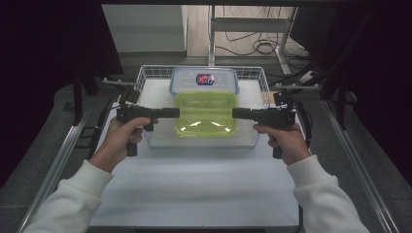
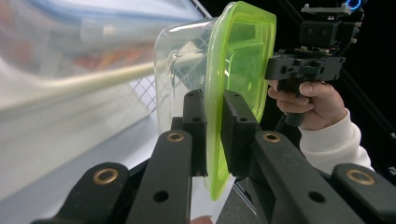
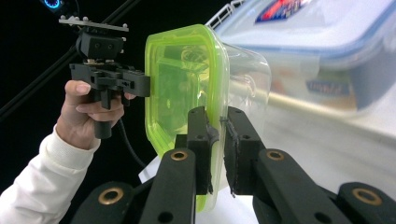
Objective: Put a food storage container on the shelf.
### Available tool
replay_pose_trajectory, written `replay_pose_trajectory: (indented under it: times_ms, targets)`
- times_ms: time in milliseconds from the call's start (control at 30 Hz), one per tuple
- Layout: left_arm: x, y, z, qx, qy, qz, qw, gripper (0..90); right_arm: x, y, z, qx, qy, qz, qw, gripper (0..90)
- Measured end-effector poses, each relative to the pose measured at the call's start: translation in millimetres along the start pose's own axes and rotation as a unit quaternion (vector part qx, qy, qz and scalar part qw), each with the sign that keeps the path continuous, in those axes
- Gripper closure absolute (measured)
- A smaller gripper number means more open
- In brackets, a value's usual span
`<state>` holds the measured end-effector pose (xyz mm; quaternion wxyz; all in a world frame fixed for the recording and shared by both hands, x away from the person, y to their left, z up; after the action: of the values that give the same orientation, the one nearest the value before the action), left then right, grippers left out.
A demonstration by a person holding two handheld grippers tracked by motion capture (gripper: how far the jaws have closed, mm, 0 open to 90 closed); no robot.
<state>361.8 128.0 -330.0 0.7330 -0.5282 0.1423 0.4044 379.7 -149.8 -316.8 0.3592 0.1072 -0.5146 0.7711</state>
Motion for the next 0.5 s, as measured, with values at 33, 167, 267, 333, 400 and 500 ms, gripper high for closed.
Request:
replay_pose_trajectory:
  times_ms: [33,167,267,333,400,500]
  targets:
    - [-0.8,-4.1,1.4,0.000,-0.001,-0.003,1.0000,82.0,0.2,-3.7,0.8,-0.002,-0.001,0.001,1.0000,81.1]
    - [-2.1,-21.3,5.9,0.001,0.002,-0.007,1.0000,81.9,-0.3,-19.0,3.4,-0.005,-0.005,0.000,1.0000,81.2]
    - [-0.9,-34.5,7.9,0.001,0.002,-0.009,1.0000,81.9,-1.1,-31.6,5.2,-0.006,-0.004,0.001,1.0000,81.2]
    - [0.7,-43.2,9.2,0.000,0.002,-0.009,1.0000,82.0,-2.1,-40.3,5.8,-0.007,-0.003,0.000,1.0000,81.2]
    - [3.2,-51.6,10.3,-0.001,0.001,-0.009,1.0000,82.0,-3.8,-48.7,5.7,-0.008,0.000,0.001,1.0000,81.2]
    - [10.6,-64.7,11.0,-0.002,0.000,-0.003,1.0000,82.0,-7.9,-60.7,3.8,-0.008,0.003,-0.002,1.0000,81.2]
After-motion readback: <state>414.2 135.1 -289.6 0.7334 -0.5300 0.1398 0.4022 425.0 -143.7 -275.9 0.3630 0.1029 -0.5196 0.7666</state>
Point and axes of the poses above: each handheld gripper's, and its own axes: z roughly backward along the jaws, y roughly out of its underside, x roughly to its left, the point moved 6 cm from there along -z, roughly forward along the jaws, and after that the axes turned 9 degrees about x, right-handed, at the moved point
